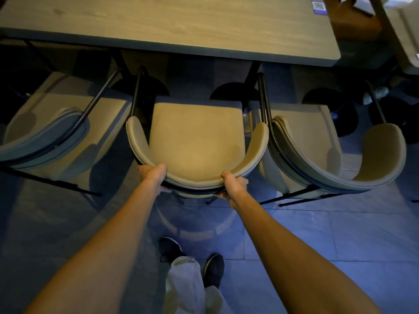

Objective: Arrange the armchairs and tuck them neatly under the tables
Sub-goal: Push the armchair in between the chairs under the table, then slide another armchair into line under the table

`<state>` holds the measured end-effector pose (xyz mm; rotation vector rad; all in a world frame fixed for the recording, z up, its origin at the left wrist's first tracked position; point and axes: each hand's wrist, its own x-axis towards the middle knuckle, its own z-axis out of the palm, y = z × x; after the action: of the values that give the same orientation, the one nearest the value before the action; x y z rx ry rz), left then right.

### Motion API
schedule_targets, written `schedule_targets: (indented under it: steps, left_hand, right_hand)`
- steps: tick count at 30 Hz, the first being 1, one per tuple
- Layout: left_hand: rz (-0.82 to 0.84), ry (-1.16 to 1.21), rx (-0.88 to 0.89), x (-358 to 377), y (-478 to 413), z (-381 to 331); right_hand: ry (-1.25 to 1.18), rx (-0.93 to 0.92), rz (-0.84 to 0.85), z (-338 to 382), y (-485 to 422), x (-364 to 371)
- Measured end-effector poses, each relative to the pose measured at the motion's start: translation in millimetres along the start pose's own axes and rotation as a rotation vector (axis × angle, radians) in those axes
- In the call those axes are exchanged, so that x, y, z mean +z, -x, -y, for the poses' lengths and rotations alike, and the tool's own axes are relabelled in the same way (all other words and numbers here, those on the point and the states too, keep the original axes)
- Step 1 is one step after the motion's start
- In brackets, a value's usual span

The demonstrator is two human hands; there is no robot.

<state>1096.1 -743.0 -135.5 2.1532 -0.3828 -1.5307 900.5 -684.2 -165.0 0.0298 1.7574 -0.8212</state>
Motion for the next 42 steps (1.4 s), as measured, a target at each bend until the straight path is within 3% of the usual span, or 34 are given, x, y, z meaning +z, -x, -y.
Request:
schedule_targets:
  steps: [8,13,19,25,32,42]
  left_hand:
    - [0.028,-0.006,0.009,-2.8,1.8,1.1]
    - [0.158,-0.042,0.022,-18.8,-15.4,14.5]
    - [0.299,-0.152,0.129,-69.8,2.6,15.8]
    - [0.371,-0.201,0.175,-154.9,13.8,6.5]
    - [0.285,-0.223,0.297,-274.6,-4.7,-20.8]
    - [0.044,-0.231,0.232,-405.7,-88.4,-30.9]
  right_hand:
    - [-0.005,-0.034,-0.017,-1.9,1.1,1.9]
    - [0.079,-0.041,0.014,-3.2,5.7,-1.7]
    - [0.167,-0.055,-0.060,-6.9,37.1,6.4]
    - [0.186,-0.080,-0.042,-18.6,111.2,69.4]
    - [0.202,-0.188,0.171,-29.5,178.5,183.9]
    - [0.310,-0.097,0.310,-62.5,190.8,336.6]
